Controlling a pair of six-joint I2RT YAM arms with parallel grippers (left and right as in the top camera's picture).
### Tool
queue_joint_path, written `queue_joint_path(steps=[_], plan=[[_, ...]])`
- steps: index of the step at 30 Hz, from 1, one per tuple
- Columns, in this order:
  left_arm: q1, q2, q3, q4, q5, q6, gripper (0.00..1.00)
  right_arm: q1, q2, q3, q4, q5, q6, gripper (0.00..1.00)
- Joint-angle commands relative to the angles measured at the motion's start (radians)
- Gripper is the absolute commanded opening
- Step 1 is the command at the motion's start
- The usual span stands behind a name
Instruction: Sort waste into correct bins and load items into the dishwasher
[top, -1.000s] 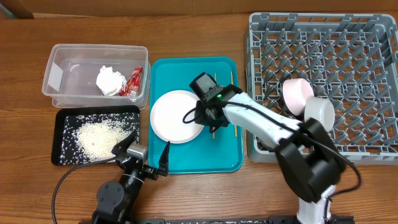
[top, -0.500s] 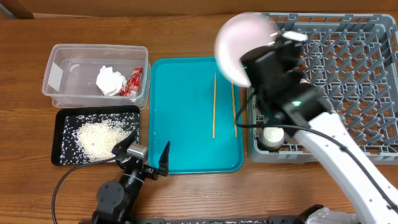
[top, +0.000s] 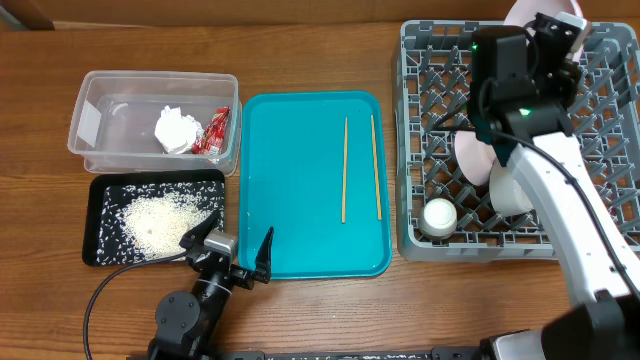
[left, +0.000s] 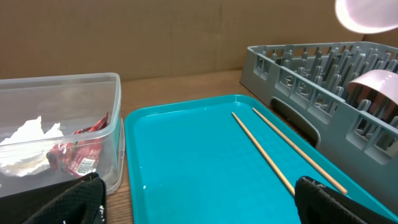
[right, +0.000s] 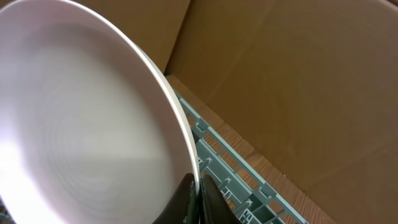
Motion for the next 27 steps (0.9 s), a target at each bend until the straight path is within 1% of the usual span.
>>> queue_joint_path(steps=[1, 7, 8, 9, 10, 11, 12, 15, 19, 21, 23, 25, 27], plan=[[0.006, -0.01, -0.012, 0.006, 0.0, 0.005, 1.0, 0.011, 0.069, 0.014, 0.031, 0.004, -0.047, 0.04], [0.006, -0.01, -0.012, 0.006, 0.0, 0.005, 1.0, 0.026, 0.194, 0.014, 0.058, 0.005, -0.054, 0.04], [0.006, -0.01, -0.012, 0.006, 0.0, 0.005, 1.0, 0.031, 0.204, 0.014, 0.063, 0.016, -0.054, 0.11], [0.006, -0.01, -0.012, 0.006, 0.0, 0.005, 1.0, 0.037, 0.206, 0.014, 0.067, 0.029, -0.054, 0.3], [0.006, -0.01, -0.012, 0.006, 0.0, 0.005, 1.0, 0.046, 0.206, 0.014, 0.072, 0.036, -0.054, 0.43], [0.006, -0.01, -0.012, 0.006, 0.0, 0.005, 1.0, 0.06, 0.199, 0.016, 0.072, 0.036, -0.054, 0.52], [0.006, -0.01, -0.012, 0.006, 0.0, 0.005, 1.0, 0.078, 0.192, 0.017, 0.069, 0.037, -0.054, 0.57], [0.006, -0.01, -0.012, 0.006, 0.0, 0.005, 1.0, 0.157, 0.149, 0.019, 0.025, 0.005, -0.053, 0.62], [0.006, -0.01, -0.012, 0.006, 0.0, 0.005, 1.0, 0.299, 0.073, 0.019, -0.044, -0.16, -0.044, 0.62], [0.006, -0.01, -0.012, 0.006, 0.0, 0.005, 1.0, 0.373, 0.042, 0.019, -0.085, -0.357, -0.038, 0.62], [0.006, -0.01, -0.012, 0.006, 0.0, 0.005, 1.0, 0.436, 0.032, 0.019, -0.134, -0.607, -0.013, 0.62], [0.006, -0.01, -0.012, 0.006, 0.0, 0.005, 1.0, 0.475, 0.04, 0.014, -0.167, -0.842, 0.039, 0.61], [0.006, -0.01, -0.012, 0.006, 0.0, 0.005, 1.0, 0.495, 0.06, -0.002, -0.173, -1.001, 0.073, 0.59]])
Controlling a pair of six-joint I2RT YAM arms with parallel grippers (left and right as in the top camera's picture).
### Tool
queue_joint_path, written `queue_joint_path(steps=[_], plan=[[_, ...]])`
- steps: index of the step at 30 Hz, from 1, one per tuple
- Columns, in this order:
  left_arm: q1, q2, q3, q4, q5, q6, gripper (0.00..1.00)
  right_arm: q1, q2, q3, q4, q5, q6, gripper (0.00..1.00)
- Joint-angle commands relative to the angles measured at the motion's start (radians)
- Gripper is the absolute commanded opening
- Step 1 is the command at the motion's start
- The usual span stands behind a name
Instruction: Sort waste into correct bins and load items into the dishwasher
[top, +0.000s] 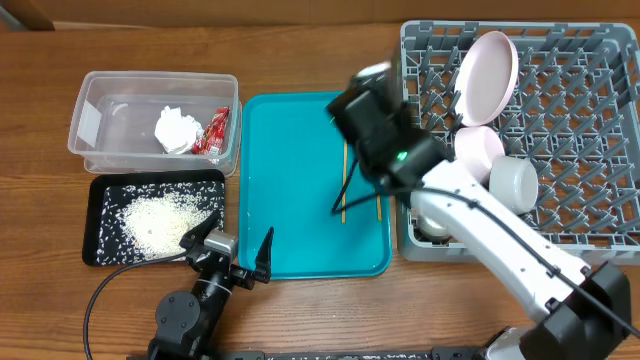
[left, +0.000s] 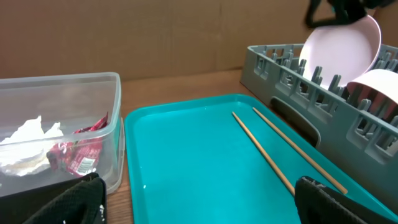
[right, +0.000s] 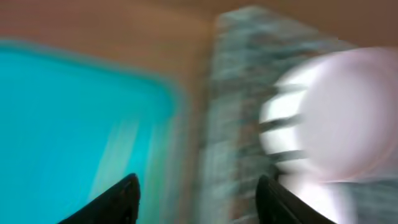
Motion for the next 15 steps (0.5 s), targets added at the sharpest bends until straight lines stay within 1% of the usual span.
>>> queue_joint_path(steps=[1, 5, 7, 8, 10, 12, 13, 15], plan=[[0.006, -0.01, -0.011, 0.005, 0.0, 0.005, 1.0, 0.019, 0.026, -0.013, -0.01, -0.454, 0.1, 0.58], [0.006, -0.01, -0.011, 0.005, 0.0, 0.005, 1.0, 0.02, 0.117, -0.063, -0.019, -0.46, 0.276, 0.57], [0.006, -0.01, -0.011, 0.005, 0.0, 0.005, 1.0, 0.02, 0.172, -0.078, -0.017, -0.46, 0.317, 0.56], [0.006, -0.01, -0.011, 0.005, 0.0, 0.005, 1.0, 0.019, 0.195, -0.08, -0.016, -0.46, 0.328, 0.55], [0.006, -0.01, -0.011, 0.005, 0.0, 0.005, 1.0, 0.018, 0.249, -0.08, -0.013, -0.46, 0.328, 0.51], [0.006, -0.01, -0.011, 0.005, 0.0, 0.005, 1.0, 0.018, 0.29, -0.08, -0.015, -0.46, 0.328, 0.38], [0.006, -0.01, -0.011, 0.005, 0.0, 0.005, 1.0, 0.018, 0.306, -0.08, -0.016, -0.46, 0.328, 0.34], [0.006, -0.01, -0.011, 0.005, 0.0, 0.005, 1.0, 0.019, 0.33, -0.08, -0.016, -0.46, 0.344, 0.33]])
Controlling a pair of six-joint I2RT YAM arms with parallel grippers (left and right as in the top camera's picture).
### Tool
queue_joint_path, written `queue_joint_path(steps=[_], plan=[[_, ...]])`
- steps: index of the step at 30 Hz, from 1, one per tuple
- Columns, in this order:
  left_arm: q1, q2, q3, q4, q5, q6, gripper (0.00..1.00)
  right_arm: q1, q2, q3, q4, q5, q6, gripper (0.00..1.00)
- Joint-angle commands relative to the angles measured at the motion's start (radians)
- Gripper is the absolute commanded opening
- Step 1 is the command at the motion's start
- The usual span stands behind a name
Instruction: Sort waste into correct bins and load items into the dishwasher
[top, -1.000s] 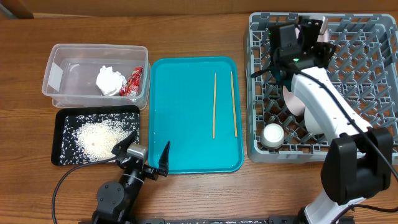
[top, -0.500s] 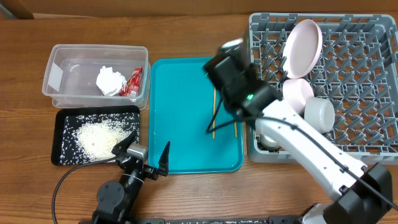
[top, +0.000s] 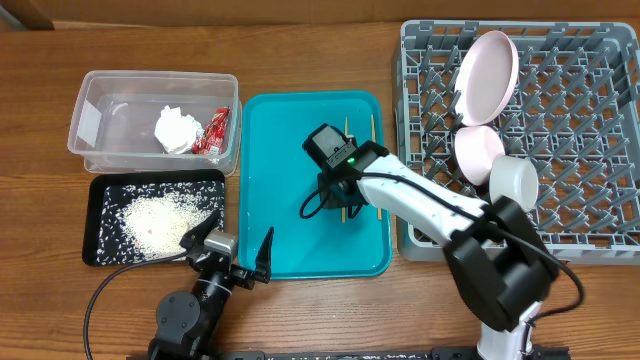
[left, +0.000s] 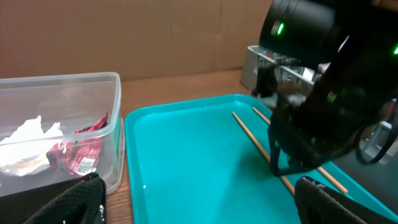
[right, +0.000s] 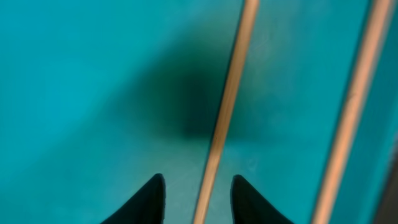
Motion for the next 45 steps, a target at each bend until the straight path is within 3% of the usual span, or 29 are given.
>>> queue_joint_path(steps=[1, 3, 7, 13, 18, 24, 33, 39, 45], plan=[[0.006, -0.008, -0.008, 0.003, 0.0, 0.005, 1.0, -0.007, 0.026, 0.0, 0.002, -0.017, 0.056, 0.31], [0.006, -0.008, -0.008, 0.003, 0.0, 0.005, 1.0, -0.007, 0.034, 0.0, -0.003, -0.018, 0.061, 0.23], [0.006, -0.008, -0.008, 0.003, 0.0, 0.005, 1.0, -0.007, 0.034, 0.0, -0.024, -0.025, 0.061, 0.2], [0.006, -0.008, -0.008, 0.003, 0.0, 0.005, 1.0, -0.007, 0.037, -0.053, -0.018, -0.026, 0.083, 0.26], [0.006, -0.008, -0.008, 0.003, 0.0, 0.005, 1.0, -0.007, 0.035, -0.076, -0.013, -0.04, 0.101, 0.04], [0.006, -0.008, -0.008, 0.003, 0.0, 0.005, 1.0, -0.007, -0.074, 0.047, -0.108, -0.028, 0.005, 0.04], [0.006, -0.008, -0.008, 0.003, 0.0, 0.005, 1.0, -0.082, -0.272, 0.166, -0.199, 0.441, -0.055, 0.04], [0.006, -0.008, -0.008, 0.003, 0.0, 0.005, 1.0, -0.209, -0.247, 0.129, -0.189, 0.354, -0.187, 0.04], [0.006, -0.008, -0.008, 0.003, 0.0, 0.005, 1.0, -0.318, -0.196, 0.108, -0.224, 0.29, -0.192, 0.05]])
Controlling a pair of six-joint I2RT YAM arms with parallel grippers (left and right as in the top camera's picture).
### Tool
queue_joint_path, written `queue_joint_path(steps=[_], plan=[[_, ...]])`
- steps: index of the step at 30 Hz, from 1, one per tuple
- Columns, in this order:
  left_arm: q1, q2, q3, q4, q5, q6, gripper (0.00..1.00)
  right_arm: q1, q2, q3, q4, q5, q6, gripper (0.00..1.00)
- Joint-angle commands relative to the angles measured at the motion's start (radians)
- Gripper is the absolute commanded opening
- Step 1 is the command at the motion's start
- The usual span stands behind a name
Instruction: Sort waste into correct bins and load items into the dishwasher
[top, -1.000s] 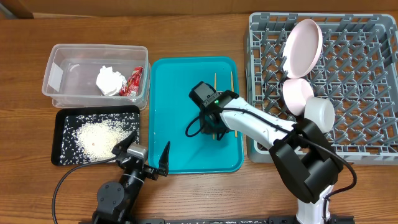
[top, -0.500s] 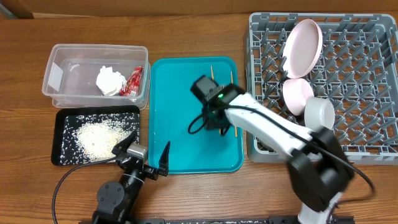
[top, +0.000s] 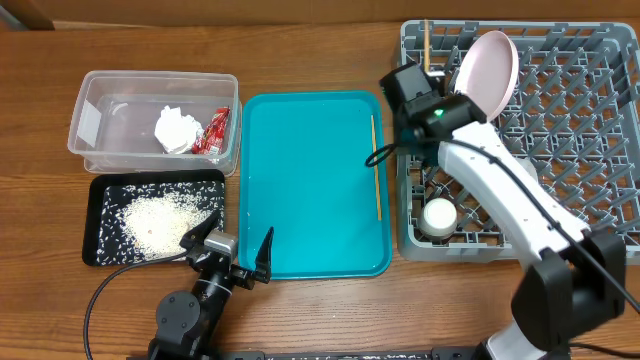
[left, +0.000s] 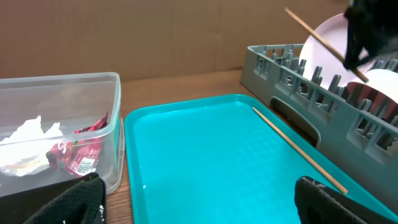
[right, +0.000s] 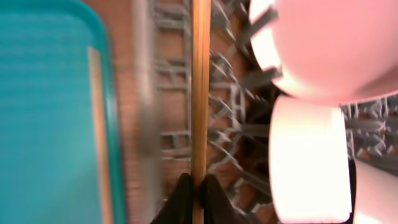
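My right gripper (top: 411, 88) (right: 194, 186) is shut on a wooden chopstick (right: 200, 93), held over the left edge of the grey dish rack (top: 600, 230). Its tip (top: 424, 35) points to the far side. A second chopstick (top: 376, 165) (left: 298, 152) lies on the teal tray (top: 300, 200) near its right rim. A pink plate (top: 487, 62) stands in the rack, and a white cup (top: 438, 215) sits at its near left. My left gripper (top: 235, 255) (left: 199, 199) rests open at the tray's near edge, holding nothing.
A clear bin (top: 90, 150) at the back left holds a crumpled tissue (top: 176, 128) and a red wrapper (top: 214, 130). In front of it lies a black tray (top: 105, 250) with rice. A pale bowl (right: 308, 155) sits in the rack under the plate.
My right gripper was open, low over the left chopstick on the tray. It is now shut on that chopstick, held over the rack's left edge. One chopstick is left on the tray.
At first my right gripper held the pink plate above the rack's far side. Then the plate stood in the rack and the gripper was open over the tray. Then it straddled the left chopstick, which it now holds at the rack. The left arm stayed still.
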Motion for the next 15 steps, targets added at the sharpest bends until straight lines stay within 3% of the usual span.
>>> queue_joint_path(steps=[1, 3, 5, 11, 15], plan=[[0.006, -0.008, -0.007, 0.003, 0.0, 0.005, 1.0, -0.029, 0.003, -0.005, -0.018, -0.04, -0.025, 0.11], [0.006, -0.008, -0.007, 0.003, 0.0, 0.005, 1.0, -0.027, -0.004, -0.002, -0.033, -0.069, -0.025, 0.29], [0.006, -0.008, -0.007, 0.003, 0.0, 0.005, 1.0, -0.005, -0.012, 0.002, -0.055, -0.1, -0.025, 0.38], [0.006, -0.008, -0.007, 0.003, 0.0, 0.005, 1.0, 0.138, -0.015, 0.0, -0.033, -0.28, 0.025, 0.4], [0.006, -0.008, -0.007, 0.003, 0.0, 0.005, 1.0, 0.243, 0.024, 0.0, 0.053, -0.263, 0.067, 0.4]])
